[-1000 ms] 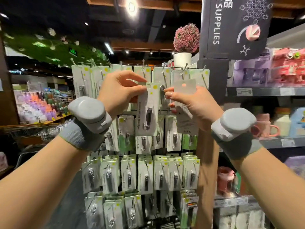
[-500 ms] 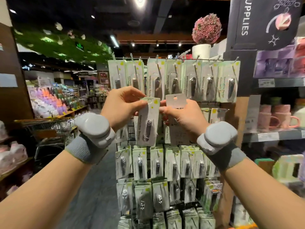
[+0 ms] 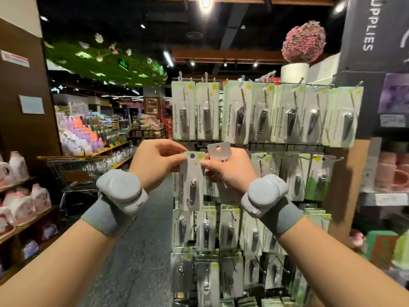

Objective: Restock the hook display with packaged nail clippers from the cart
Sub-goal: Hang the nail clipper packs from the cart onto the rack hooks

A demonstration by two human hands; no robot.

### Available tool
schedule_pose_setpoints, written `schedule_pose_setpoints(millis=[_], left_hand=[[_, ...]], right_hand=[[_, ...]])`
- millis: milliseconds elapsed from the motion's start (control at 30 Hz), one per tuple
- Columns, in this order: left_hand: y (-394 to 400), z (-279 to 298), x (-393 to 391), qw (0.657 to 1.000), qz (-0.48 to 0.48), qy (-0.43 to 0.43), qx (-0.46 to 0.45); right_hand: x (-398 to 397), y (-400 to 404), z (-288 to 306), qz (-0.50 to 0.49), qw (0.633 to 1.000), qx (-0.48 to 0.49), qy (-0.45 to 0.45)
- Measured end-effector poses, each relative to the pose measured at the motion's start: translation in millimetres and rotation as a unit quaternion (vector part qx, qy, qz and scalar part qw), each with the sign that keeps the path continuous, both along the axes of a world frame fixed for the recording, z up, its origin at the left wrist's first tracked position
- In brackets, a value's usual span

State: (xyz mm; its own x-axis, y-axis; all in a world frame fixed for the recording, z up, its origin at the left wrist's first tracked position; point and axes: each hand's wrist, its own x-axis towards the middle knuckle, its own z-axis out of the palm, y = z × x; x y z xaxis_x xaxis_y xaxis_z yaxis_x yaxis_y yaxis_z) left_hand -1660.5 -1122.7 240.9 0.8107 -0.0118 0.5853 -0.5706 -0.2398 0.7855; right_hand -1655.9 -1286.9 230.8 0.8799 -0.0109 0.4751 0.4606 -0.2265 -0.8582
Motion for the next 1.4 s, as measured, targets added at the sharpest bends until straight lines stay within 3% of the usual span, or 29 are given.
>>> schedule_pose_setpoints(millis=[200, 433, 700, 833, 1200, 1300, 1400], left_hand=[[16, -1, 11, 0.998, 0.026, -0.038, 0.037], [29, 3, 22, 0.99, 0.043, -0.074, 0.11], [38, 2, 30, 0.979, 0.047, -0.09, 0.175], [31, 2, 36, 0.979, 0.076, -0.079, 0.169], [27, 2, 39, 0.977, 0.093, -0.056, 0.185], [28, 2, 34, 0.97, 0.102, -0.066, 0.211], [29, 2, 32, 0.962, 0.118, -0.099, 0.226]], right_hand=[[11, 16, 0, -0.08, 0.995, -0.044, -0.036], [18, 39, -5, -0.09, 0.995, -0.021, -0.036], [18, 48, 0, -0.11, 0.991, -0.058, -0.052], [16, 52, 5, -0.169, 0.973, -0.145, -0.066], [15, 56, 6, -0.174, 0.967, -0.183, -0.042], [2, 48, 6, -0.132, 0.982, -0.135, -0.031], [-12, 41, 9, -0.04, 0.999, 0.022, -0.001]])
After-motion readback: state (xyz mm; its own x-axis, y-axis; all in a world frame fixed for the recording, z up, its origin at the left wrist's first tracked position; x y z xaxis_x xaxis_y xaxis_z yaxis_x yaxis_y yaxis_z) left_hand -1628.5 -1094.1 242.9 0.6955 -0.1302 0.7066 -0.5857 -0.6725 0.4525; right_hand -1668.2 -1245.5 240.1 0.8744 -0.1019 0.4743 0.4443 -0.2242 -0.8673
